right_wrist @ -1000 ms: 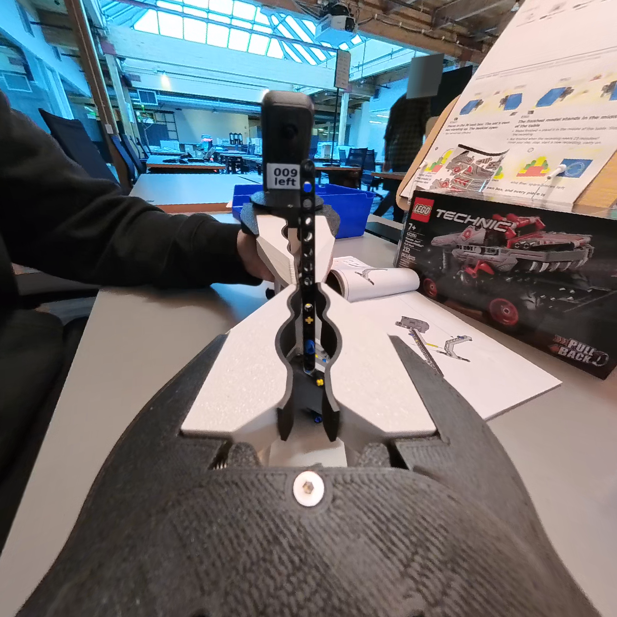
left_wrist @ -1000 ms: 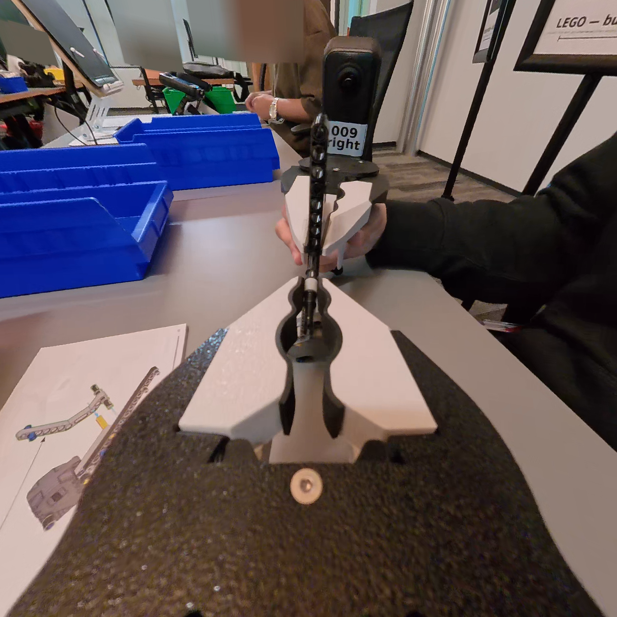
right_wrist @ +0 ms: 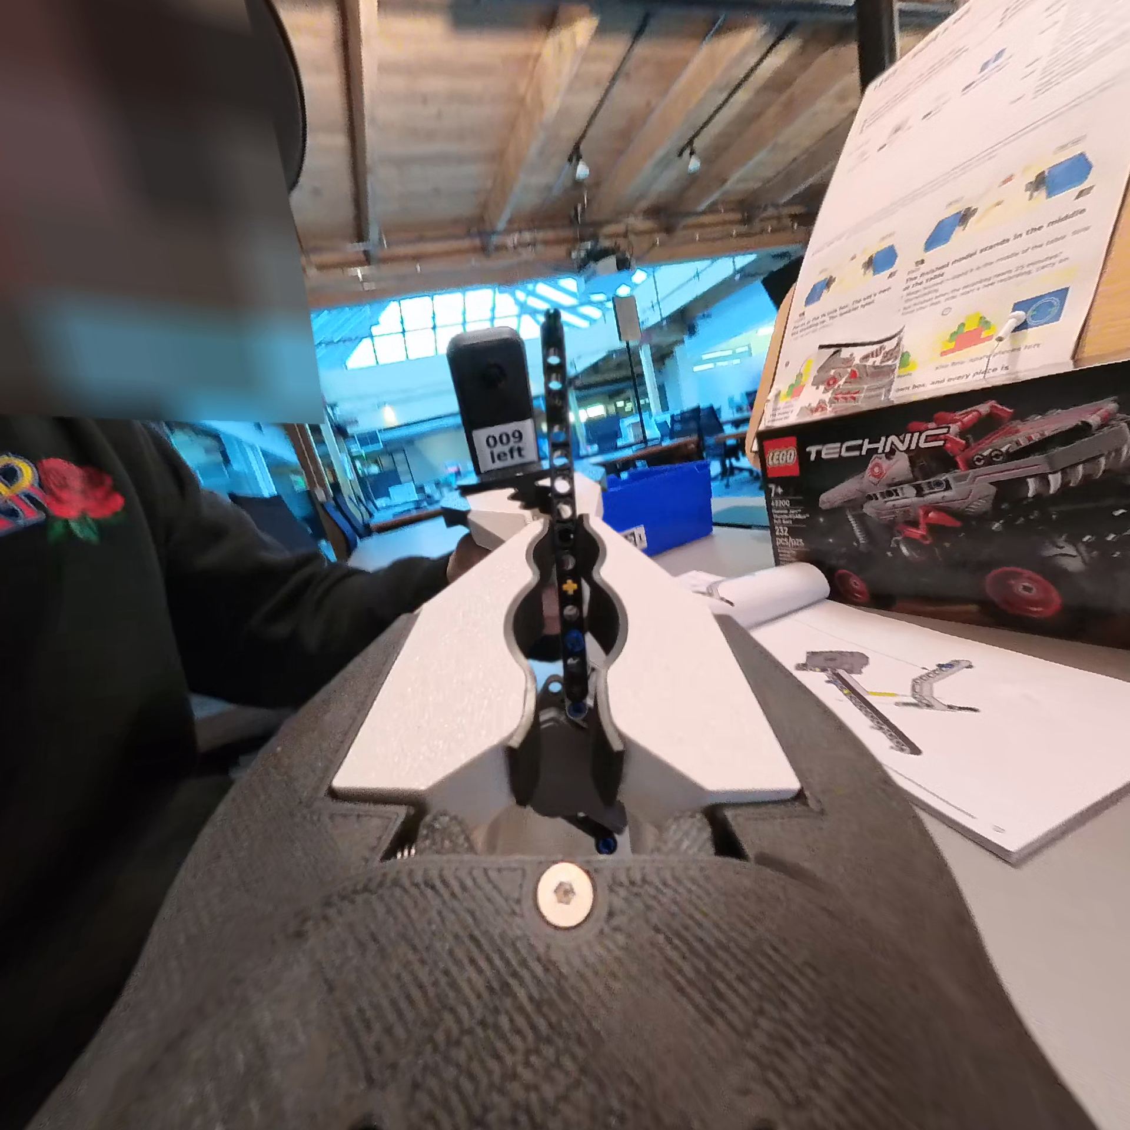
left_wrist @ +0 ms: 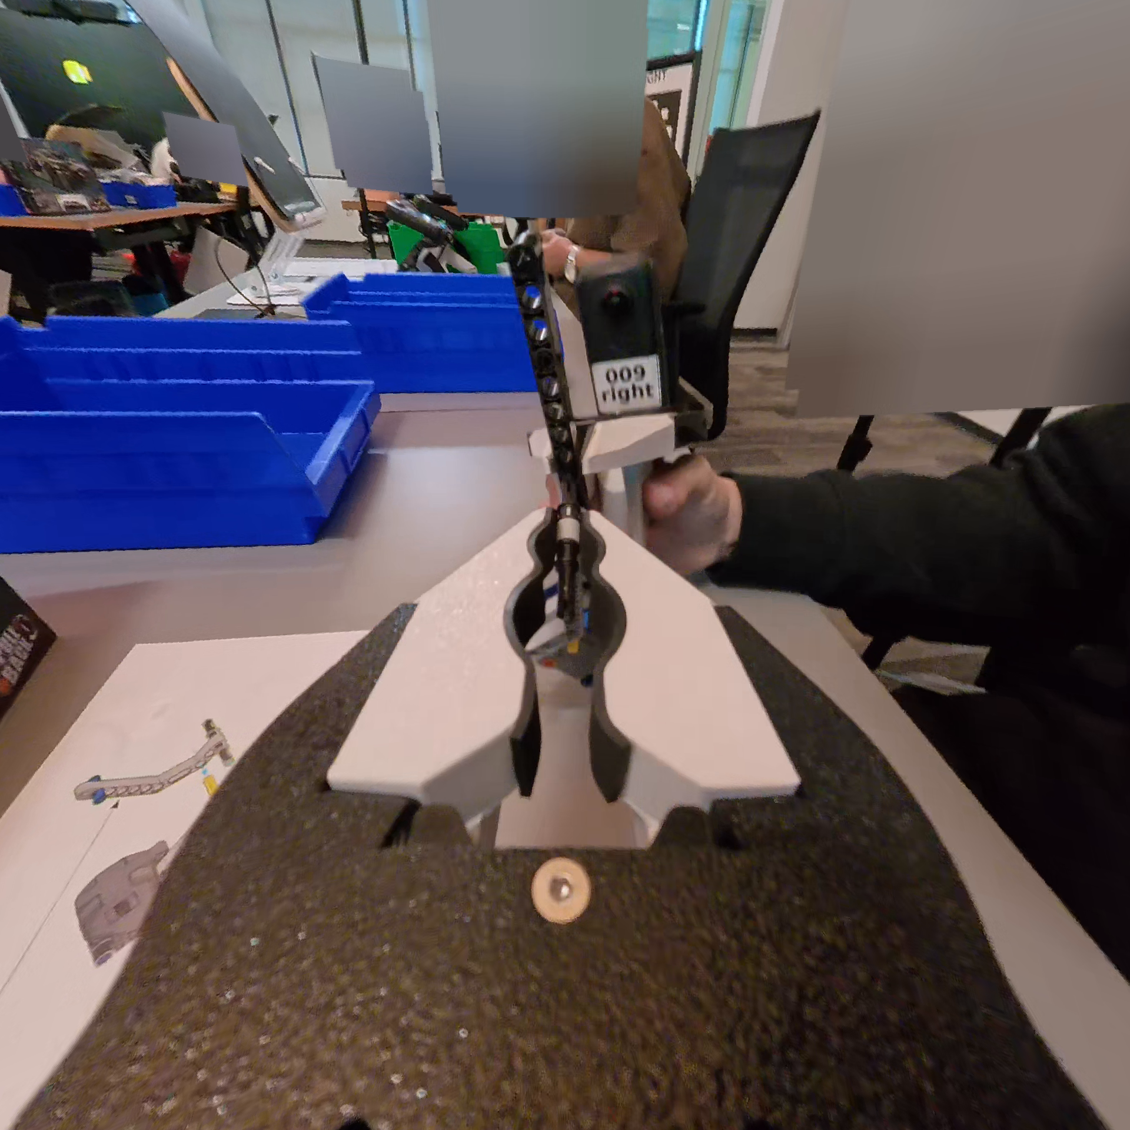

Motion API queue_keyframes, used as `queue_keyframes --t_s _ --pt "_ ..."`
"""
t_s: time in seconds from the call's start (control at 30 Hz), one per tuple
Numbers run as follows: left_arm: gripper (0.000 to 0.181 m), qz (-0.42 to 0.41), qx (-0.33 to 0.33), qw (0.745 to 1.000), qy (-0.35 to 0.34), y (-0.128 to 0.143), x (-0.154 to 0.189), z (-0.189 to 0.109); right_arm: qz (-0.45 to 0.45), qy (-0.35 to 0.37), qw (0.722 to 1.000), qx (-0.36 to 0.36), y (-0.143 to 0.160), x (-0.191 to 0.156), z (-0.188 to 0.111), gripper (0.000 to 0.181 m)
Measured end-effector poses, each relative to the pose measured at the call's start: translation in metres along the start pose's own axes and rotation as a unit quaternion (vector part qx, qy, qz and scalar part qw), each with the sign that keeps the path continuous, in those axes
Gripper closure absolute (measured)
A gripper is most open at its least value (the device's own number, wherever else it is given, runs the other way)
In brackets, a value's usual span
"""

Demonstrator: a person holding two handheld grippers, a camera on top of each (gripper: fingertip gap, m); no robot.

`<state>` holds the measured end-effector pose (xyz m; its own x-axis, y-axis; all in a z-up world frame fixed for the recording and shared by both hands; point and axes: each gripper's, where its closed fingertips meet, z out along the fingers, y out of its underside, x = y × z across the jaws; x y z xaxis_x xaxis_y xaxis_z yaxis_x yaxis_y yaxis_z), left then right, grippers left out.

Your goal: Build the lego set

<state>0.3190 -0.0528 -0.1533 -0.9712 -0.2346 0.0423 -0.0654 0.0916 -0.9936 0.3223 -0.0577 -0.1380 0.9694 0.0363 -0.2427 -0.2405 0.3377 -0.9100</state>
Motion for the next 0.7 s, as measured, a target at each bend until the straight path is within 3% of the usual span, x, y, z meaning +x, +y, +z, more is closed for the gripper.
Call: queue_keyframes --t_s 0.2,0.7 --pt "0.176 0.013 0.008 1.0 -0.022 -0.018 0.005 -0.001 0.036 -0.022 0.997 0.067 -0.013 -0.007 0.001 0.177" --pt "0.176 0.104 -0.07 0.991 -0.052 -0.022 0.015 -0.001 0.033 -0.05 0.996 0.068 -0.014 -0.017 0.0 0.176"
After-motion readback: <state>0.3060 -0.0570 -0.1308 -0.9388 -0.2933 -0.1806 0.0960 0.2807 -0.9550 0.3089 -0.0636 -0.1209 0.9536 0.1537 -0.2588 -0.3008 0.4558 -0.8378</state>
